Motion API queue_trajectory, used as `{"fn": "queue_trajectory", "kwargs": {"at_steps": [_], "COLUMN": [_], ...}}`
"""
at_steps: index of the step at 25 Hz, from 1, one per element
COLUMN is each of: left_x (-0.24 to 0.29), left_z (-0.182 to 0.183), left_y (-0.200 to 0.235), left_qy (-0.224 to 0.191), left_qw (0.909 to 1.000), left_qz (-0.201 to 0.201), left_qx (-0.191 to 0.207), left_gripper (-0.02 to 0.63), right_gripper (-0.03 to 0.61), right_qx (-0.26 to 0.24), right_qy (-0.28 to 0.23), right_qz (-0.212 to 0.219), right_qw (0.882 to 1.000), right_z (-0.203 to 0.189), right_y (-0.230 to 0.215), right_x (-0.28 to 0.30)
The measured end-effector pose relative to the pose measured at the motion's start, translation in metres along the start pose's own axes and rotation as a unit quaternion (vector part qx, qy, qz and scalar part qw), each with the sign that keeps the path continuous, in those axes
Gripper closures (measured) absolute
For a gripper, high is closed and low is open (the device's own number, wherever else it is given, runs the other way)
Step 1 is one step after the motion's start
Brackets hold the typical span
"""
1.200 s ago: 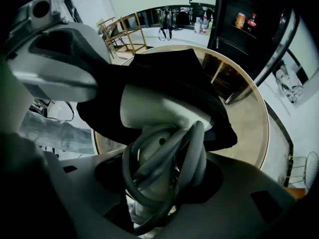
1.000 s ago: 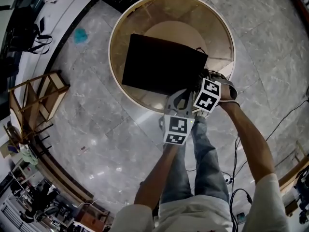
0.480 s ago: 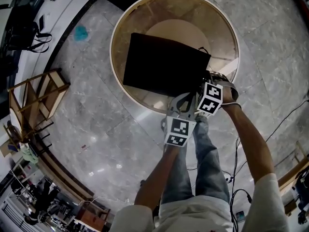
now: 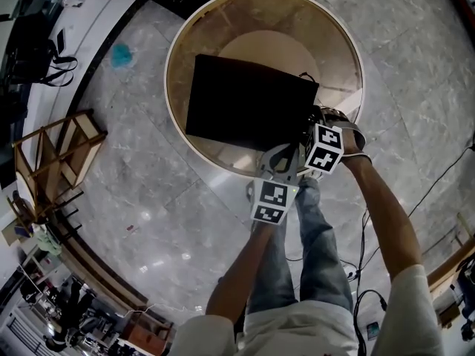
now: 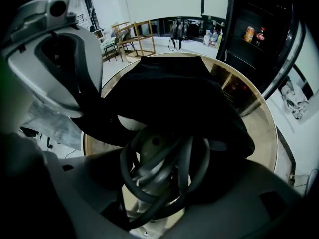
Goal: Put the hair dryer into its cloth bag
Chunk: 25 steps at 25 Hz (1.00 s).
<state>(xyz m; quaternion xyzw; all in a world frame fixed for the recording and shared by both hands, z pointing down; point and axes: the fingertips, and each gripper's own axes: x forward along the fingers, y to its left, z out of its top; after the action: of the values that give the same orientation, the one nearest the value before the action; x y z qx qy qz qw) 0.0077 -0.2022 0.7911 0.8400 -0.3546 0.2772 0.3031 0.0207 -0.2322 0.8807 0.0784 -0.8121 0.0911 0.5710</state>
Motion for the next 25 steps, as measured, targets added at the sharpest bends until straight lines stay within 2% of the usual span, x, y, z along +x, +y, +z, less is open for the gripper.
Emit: {"fn": "queue_trajectory", "kwargs": {"at_steps": [3,6,16,25], "left_x": [0.000,0.001,0.004,0.007], "left_z": [0.000,0.000,0.001,-0.002], "left_y": [0.002,0.000,0.001,0.000], "left_qy": [0.002,0.004,0.010,0.020], "left_qw": [1.0000,1.0000,0.9999,0.9996], "left_qz": [0.003,0.005,0.011,0.016], "left_qx": [0.002,0.001,0.008,0.013], "left_gripper": [0.574,0.573,0.573,0.574], "right_gripper": [0.221,0.205,0.192,0.192], "right_qx": [-0.008,-0.001,0.087,0.051], "right_qy": [-0.007,-0.013,-0.049,-0.011], "right_qz": [0.015,0.019,0.002,-0.008], "right_qw": [1.000,1.000,0.995,0.999], "right_z": [-0.002,-0.009,-0.048,-0.075], "right_y": [0.005,0.007,-0.004,0.002], "right_x": [-0.003,-0.007,-0.034,-0.027]}}
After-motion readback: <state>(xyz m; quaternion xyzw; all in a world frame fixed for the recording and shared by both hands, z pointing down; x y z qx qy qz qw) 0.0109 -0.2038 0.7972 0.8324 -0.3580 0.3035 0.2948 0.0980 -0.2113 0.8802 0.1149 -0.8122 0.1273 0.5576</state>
